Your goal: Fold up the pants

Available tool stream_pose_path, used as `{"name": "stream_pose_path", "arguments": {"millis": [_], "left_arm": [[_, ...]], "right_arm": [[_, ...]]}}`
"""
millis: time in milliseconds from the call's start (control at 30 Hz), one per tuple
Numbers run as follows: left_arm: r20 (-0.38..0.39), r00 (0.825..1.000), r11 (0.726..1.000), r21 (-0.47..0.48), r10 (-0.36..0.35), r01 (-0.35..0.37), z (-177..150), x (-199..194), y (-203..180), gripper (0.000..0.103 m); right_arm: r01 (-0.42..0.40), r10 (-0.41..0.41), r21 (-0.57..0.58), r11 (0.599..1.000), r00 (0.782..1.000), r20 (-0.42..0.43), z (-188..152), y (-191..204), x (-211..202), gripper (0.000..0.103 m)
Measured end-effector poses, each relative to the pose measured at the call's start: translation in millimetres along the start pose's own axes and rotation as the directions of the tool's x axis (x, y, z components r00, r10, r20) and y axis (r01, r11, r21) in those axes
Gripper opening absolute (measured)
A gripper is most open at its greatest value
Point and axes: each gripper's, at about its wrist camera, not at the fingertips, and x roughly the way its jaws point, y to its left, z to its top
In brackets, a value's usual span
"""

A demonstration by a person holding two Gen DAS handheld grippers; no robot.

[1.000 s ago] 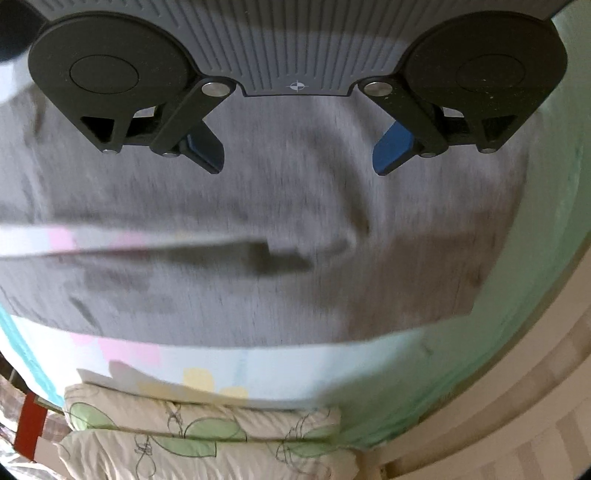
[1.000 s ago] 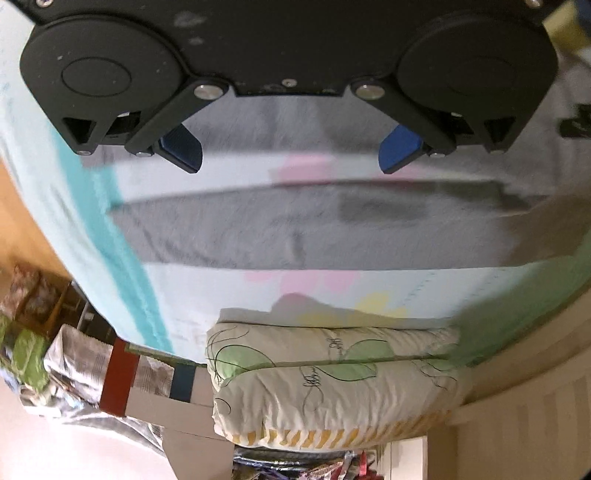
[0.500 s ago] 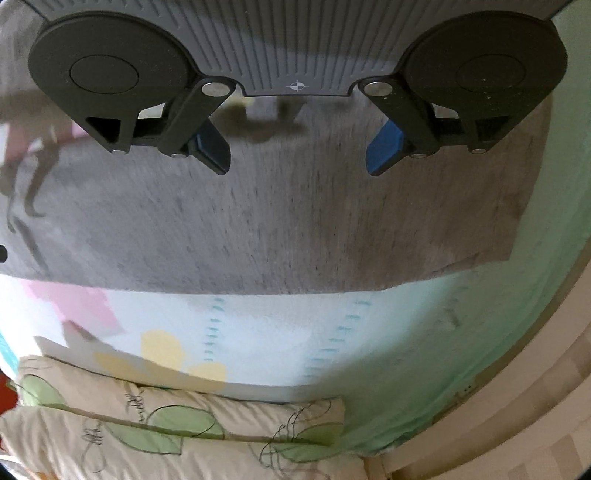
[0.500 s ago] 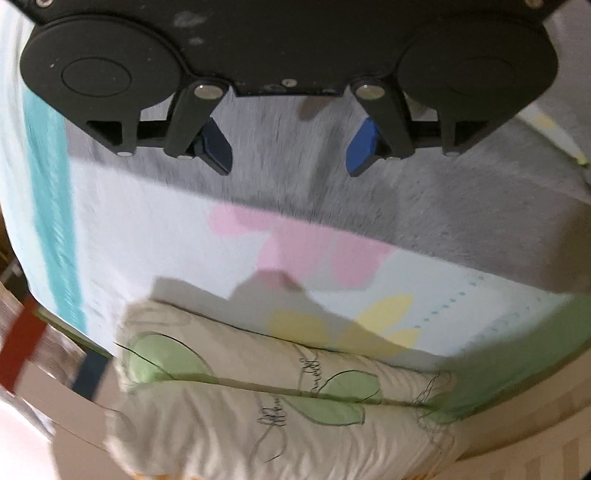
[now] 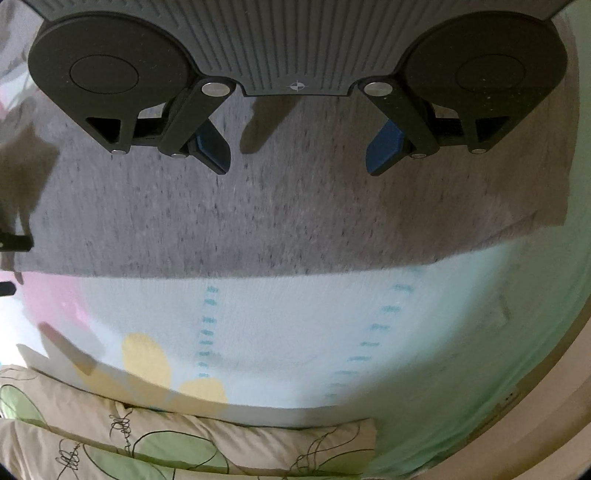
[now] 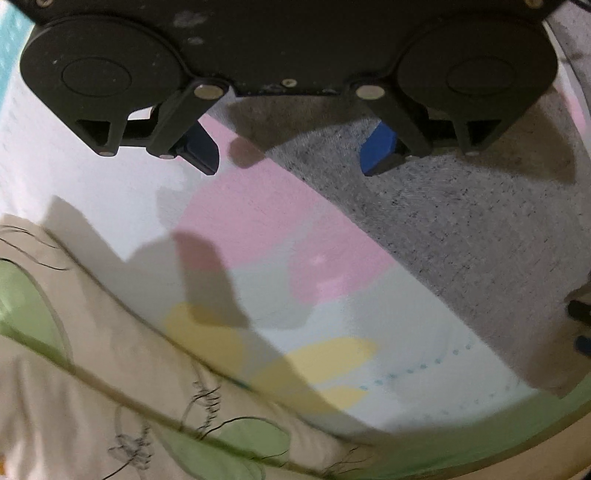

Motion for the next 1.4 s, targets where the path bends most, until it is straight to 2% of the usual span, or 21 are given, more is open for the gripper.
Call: {"name": "stream_pose_path", "arguments": {"millis": [67, 100, 167, 200, 400, 600, 700, 833, 967, 1033, 1067, 1100, 1133, 1200, 1300, 1367, 1400], "left_arm": [[0.001, 1.000, 1.000, 0.002, -0.009, 0.009, 7, 2, -1, 0.080], [0.002, 1.000, 1.000, 0.001, -0.013, 0.013, 10, 3, -2, 0.080], [0.006, 1.000, 1.000, -0.008, -0.024, 0.024, 18, 4, -4, 0.080], [0.007, 0.999, 0.999, -0.015, -0.031, 0.032, 22, 4, -6, 0.080], [0.020, 0.997, 0.996, -0.056, -0.074, 0.075, 41, 0, -13, 0.080], [0.012, 0.988, 0.975, -0.162, -0.153, 0.153, 51, -1, -15, 0.080], [-0.023, 0.986, 0.968, -0.196, -0.164, 0.156, 52, 6, -19, 0.080], [-0.075, 0.980, 0.953, -0.255, -0.186, 0.162, 54, 20, -19, 0.080], [-0.137, 0.964, 0.930, -0.324, -0.227, 0.173, 59, 41, -21, 0.079], [-0.140, 0.957, 0.908, -0.375, -0.255, 0.187, 59, 48, -20, 0.070], [-0.116, 0.962, 0.902, -0.389, -0.249, 0.186, 59, 47, -20, 0.047], [-0.095, 0.966, 0.901, -0.391, -0.240, 0.185, 59, 46, -20, 0.014], [-0.087, 0.965, 0.900, -0.390, -0.247, 0.195, 59, 45, -21, 0.010], [-0.053, 0.969, 0.903, -0.377, -0.242, 0.205, 53, 38, -22, 0.008], [-0.002, 0.979, 0.932, -0.304, -0.206, 0.195, 41, 19, -30, 0.007], [0.035, 0.981, 0.945, -0.265, -0.190, 0.193, 33, 5, -33, 0.007], [0.051, 0.981, 0.949, -0.250, -0.185, 0.192, 28, 0, -34, 0.007]], "right_arm": [[-0.065, 0.066, 0.021, 0.998, 0.998, -0.016, 4, -8, 5, 0.081], [-0.115, 0.116, 0.045, 0.992, 0.993, -0.018, -2, -11, 4, 0.069], [-0.167, 0.168, 0.081, 0.983, 0.986, -0.006, 0, -17, 1, 0.034], [-0.183, 0.184, 0.083, 0.980, 0.983, -0.004, 1, -17, -1, 0.008], [-0.155, 0.156, -0.012, 0.988, 0.986, 0.067, -14, 11, -42, 0.005], [-0.117, 0.128, -0.097, 0.988, 0.985, 0.114, -50, 54, -80, 0.003], [-0.102, 0.117, -0.122, 0.987, 0.986, 0.119, -63, 69, -83, 0.003], [-0.088, 0.101, -0.102, 0.991, 0.987, 0.124, -65, 76, -79, 0.003], [-0.081, 0.091, -0.077, 0.994, 0.987, 0.133, -61, 75, -75, 0.003], [-0.078, 0.086, -0.060, 0.995, 0.986, 0.141, -64, 74, -78, 0.003], [-0.077, 0.084, -0.052, 0.996, 0.986, 0.144, -65, 75, -77, 0.003], [-0.077, 0.082, -0.045, 0.996, 0.986, 0.146, -64, 74, -75, 0.003], [-0.077, 0.081, -0.033, 0.997, 0.985, 0.149, -65, 74, -74, 0.003], [-0.072, 0.069, 0.012, 0.997, 0.984, 0.162, -67, 72, -73, 0.005], [-0.063, 0.034, 0.148, 0.987, 0.981, 0.192, -73, 61, -76, 0.011], [-0.052, -0.008, 0.270, 0.961, 0.976, 0.218, -80, 50, -83, 0.027], [-0.037, -0.041, 0.330, 0.943, 0.973, 0.226, -83, 44, -88, 0.044]]}}
